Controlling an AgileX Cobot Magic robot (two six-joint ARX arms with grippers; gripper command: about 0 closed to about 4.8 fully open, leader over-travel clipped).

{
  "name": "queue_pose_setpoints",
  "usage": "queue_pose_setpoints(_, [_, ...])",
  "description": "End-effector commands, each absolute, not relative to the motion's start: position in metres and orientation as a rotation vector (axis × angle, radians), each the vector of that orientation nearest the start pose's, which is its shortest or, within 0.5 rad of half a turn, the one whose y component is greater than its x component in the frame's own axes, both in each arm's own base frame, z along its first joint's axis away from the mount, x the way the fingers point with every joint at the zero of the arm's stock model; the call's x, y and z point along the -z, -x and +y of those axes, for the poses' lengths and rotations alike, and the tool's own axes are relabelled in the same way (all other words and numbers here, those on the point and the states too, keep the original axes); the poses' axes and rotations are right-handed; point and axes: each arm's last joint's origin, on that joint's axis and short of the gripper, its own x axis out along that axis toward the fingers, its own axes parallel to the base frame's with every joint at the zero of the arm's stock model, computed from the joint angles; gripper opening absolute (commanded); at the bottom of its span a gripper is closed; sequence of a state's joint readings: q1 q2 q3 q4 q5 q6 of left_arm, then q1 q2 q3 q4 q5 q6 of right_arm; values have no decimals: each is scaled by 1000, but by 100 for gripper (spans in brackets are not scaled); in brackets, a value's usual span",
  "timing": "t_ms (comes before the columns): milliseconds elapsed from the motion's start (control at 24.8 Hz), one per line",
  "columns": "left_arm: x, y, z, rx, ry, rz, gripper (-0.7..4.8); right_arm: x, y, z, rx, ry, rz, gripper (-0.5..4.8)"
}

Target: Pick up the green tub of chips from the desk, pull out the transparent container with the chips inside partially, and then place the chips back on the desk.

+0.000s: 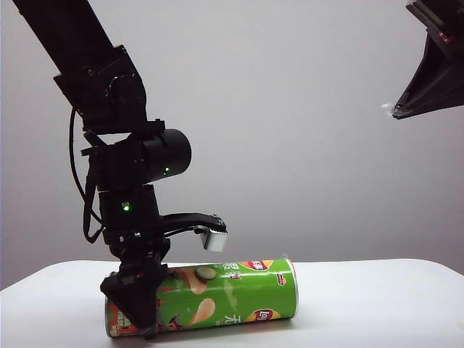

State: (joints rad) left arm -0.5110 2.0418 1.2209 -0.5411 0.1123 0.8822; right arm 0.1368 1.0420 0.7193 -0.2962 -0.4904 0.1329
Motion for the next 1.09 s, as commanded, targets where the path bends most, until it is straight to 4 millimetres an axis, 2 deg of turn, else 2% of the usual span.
queue_pose_setpoints(40, [-110,-323,-185,1103,-985,1040,332,-259,-211,43,-569,-228,638,-5])
queue_pose_setpoints(242, [-125,-323,-184,1064,-1008,1000,332,-259,-211,43,-569,-228,638,-5])
queue_pose_setpoints(404, [-148,-321,-183,1044,-1007,936,332,-261,-212,43,-568,-240,620,-3])
queue_pose_setpoints(485, [-171,-317,-181,1029,-1009,881,332,-266,-214,38,-591,-328,598,24])
queue_pose_setpoints(565, [-191,-311,-177,1021,-1009,837,333,-271,-216,30,-659,-444,579,25])
queue_pose_setpoints(646, [-223,-298,-171,1032,-1055,752,333,-275,-216,12,-718,-556,572,70])
queue_pose_setpoints(808, [-258,-280,-164,1124,-1036,602,333,-274,-216,0,-687,-586,567,87])
queue_pose_setpoints(969, [-286,-263,-158,1205,-1032,444,333,-274,-217,2,-802,-605,573,100])
queue_pose_setpoints(1090, [-295,-254,-158,1215,-1042,419,333,-270,-220,7,-889,-639,615,100])
